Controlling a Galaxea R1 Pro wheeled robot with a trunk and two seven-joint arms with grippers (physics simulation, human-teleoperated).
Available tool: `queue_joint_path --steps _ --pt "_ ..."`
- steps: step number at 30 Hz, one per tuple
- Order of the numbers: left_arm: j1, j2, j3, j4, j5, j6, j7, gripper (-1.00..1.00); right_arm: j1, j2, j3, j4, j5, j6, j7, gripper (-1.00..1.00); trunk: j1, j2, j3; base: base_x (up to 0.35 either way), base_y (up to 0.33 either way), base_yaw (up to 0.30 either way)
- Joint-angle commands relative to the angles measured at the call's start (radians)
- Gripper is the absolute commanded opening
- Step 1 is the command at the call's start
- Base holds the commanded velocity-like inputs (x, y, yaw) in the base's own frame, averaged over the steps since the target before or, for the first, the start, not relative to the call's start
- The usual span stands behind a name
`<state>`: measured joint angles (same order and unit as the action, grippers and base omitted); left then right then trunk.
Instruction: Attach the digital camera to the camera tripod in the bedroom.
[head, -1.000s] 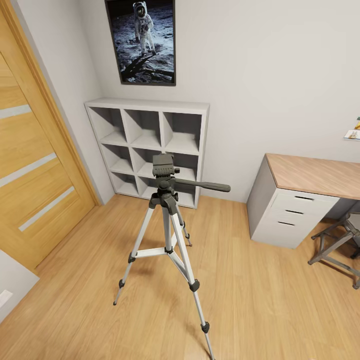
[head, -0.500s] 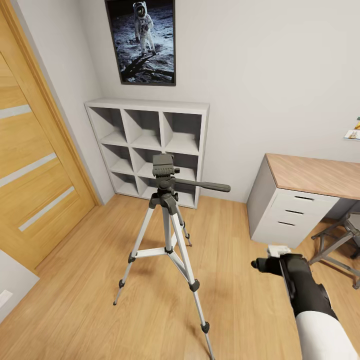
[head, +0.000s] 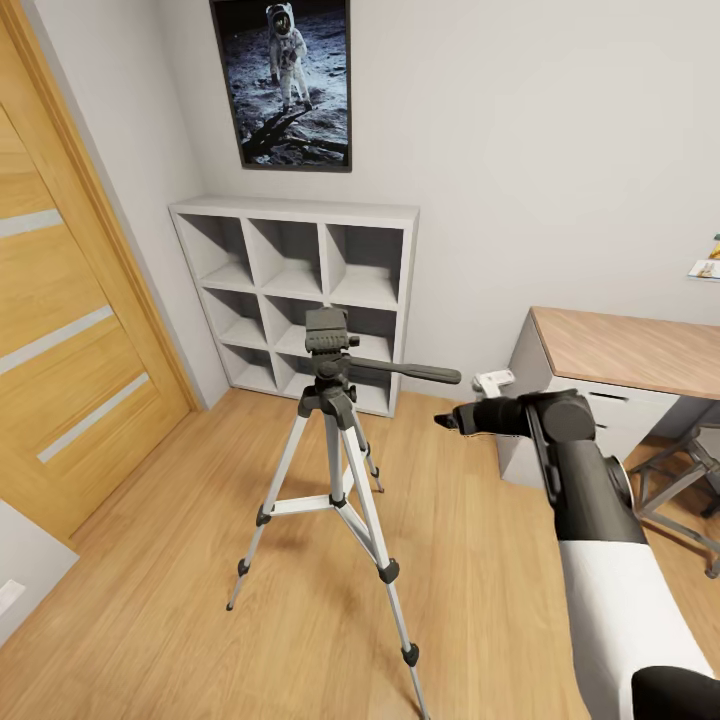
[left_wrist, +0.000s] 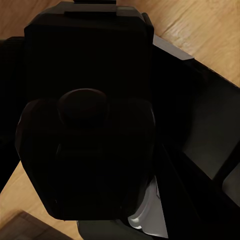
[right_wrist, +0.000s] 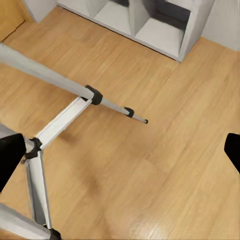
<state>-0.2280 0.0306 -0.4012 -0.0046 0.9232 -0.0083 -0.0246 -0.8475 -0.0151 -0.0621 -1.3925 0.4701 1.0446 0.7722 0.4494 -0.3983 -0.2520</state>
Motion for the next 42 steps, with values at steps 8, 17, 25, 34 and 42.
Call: queue_joint_path --steps 8,17,25,34,42 --pt "-0.001 0.001 -0.007 0.001 0.011 -0.001 -0.002 -1.00 0.021 -0.003 0.041 -0.023 -0.014 0.003 0.068 1.00 0.001 -0.002 -0.002 0.000 0.000 0.000" --pt "-0.001 0.002 -0.007 0.000 0.012 -0.004 -0.003 -1.00 0.071 -0.012 0.004 -0.017 0.029 0.003 0.052 1.00 0.001 -0.002 -0.002 0.000 0.000 0.000" --pt "-0.001 0.002 -0.007 0.000 0.012 -0.004 -0.003 -1.00 0.116 -0.017 -0.005 -0.009 0.026 0.003 0.027 1.00 0.001 -0.002 -0.002 0.000 0.000 0.000" --pt "-0.001 0.002 -0.007 0.000 0.012 -0.004 -0.003 -1.00 0.140 -0.018 -0.007 0.012 0.020 -0.005 0.036 1.00 0.001 -0.002 -0.002 0.000 0.000 0.000" --pt "-0.001 0.002 -0.007 0.000 0.012 -0.004 -0.003 -1.00 0.170 -0.018 -0.004 -0.008 0.016 -0.010 0.079 1.00 0.001 -0.002 -0.002 0.000 0.000 0.000"
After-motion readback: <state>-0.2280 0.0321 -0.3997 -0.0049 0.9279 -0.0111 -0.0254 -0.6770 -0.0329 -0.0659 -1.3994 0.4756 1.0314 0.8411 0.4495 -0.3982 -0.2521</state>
